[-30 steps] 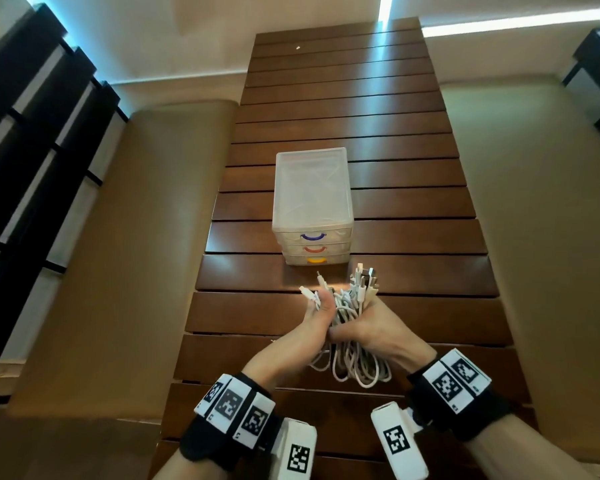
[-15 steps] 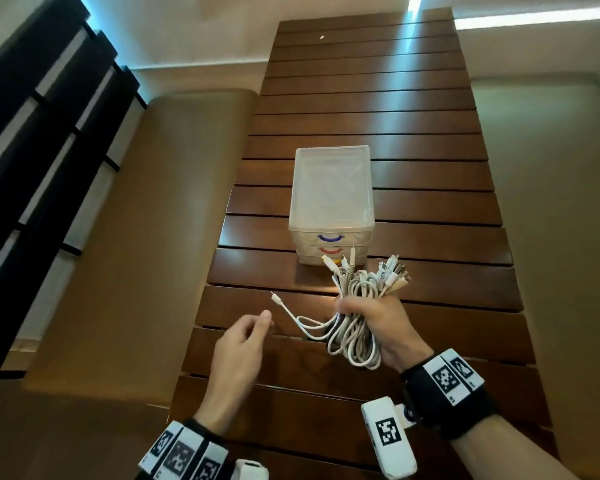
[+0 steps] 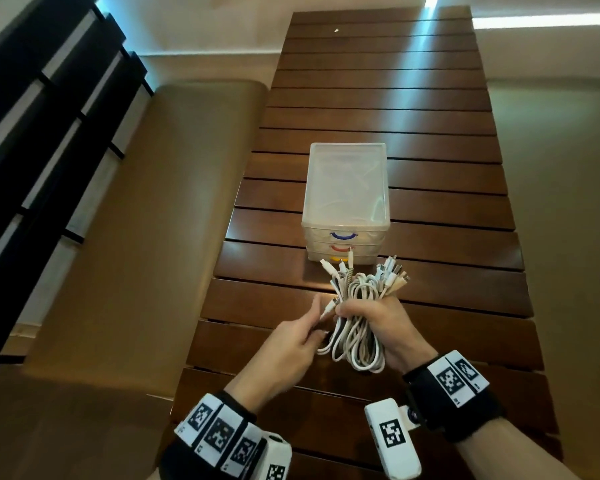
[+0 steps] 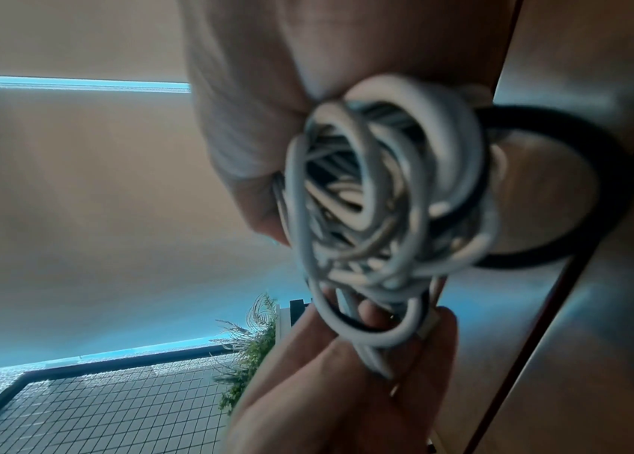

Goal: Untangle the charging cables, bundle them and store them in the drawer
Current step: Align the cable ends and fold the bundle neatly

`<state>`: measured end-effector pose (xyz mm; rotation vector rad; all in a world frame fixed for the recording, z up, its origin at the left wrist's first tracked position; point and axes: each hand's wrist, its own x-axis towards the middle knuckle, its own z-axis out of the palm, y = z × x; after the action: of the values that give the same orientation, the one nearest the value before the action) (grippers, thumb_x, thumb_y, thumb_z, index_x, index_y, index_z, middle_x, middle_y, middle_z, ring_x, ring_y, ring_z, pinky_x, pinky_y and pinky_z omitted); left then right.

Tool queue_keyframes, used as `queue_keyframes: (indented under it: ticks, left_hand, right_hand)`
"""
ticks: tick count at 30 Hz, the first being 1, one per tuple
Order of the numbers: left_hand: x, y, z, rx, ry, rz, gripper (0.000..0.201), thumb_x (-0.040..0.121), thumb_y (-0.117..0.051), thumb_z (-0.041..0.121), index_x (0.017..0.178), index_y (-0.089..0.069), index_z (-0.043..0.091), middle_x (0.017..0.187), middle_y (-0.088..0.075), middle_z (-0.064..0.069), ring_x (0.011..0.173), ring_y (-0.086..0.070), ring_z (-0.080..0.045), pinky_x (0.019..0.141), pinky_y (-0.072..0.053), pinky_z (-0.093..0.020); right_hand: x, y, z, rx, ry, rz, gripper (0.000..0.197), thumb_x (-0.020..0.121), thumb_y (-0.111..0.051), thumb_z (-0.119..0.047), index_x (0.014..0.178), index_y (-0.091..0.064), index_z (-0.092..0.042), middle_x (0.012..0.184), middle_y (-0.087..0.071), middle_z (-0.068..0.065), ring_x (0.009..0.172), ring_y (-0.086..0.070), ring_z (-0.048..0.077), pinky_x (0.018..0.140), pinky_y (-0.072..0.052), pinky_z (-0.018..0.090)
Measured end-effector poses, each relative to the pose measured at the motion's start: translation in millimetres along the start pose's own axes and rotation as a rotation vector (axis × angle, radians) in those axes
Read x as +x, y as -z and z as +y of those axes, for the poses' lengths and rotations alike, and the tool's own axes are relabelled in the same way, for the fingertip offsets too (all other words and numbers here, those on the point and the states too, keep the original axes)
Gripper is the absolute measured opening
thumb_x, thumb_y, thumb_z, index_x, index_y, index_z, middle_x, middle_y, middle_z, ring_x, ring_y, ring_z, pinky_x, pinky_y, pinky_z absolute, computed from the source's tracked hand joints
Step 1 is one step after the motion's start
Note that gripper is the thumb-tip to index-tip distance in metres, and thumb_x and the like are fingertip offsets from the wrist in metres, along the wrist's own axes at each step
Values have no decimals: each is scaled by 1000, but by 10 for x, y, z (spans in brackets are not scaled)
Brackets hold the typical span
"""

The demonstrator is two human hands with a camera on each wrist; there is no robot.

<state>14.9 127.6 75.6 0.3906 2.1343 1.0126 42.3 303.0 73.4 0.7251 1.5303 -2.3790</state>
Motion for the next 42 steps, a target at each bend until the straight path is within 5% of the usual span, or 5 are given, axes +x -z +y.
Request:
queue_keyframes:
  ticks: [10,21,25,33,42]
  left_hand:
    - [-45,-309,245,-466,-41,672,25,106,-42,21,95,-63,25,92,-75,8,90,-72,-5,77,-60,-28]
    - [-40,-404,394,-157,-75,476,39,105,-29,48,133,-54,38,106,-71,14,99,-66,1,90,-55,-38]
    - [-43,-454,466,-223,14,318,89,86,-13,83,158,-9,32,150,-49,6,136,-46,-9,115,-36,-37]
    - [38,-304,303,-96,16,-6,142,57,-73,80,150,27,42,164,23,11,152,3,-11,125,-15,-47]
    - [-9,-332,168,-28,-15,9,147,52,-84,70,120,46,64,164,22,14,152,-12,-13,122,-28,-42]
  right_hand:
    - [8,-113,36,-61,65,-26,22,74,-67,10,93,-60,19,82,-64,26,67,-63,32,62,-56,37]
    - [3,-29,112,0,129,11,15,84,-59,14,99,-63,15,92,-69,25,84,-68,32,75,-58,39]
    - [-29,-7,194,28,104,-5,18,85,-69,-1,101,-69,8,96,-71,25,89,-70,33,81,-59,43]
    - [-54,83,265,106,-41,-63,38,78,-73,-17,110,-66,2,103,-70,19,93,-68,31,82,-57,37]
    - [-97,-83,181,175,-70,-66,34,85,-71,-3,118,-66,0,111,-69,22,104,-69,36,92,-56,45]
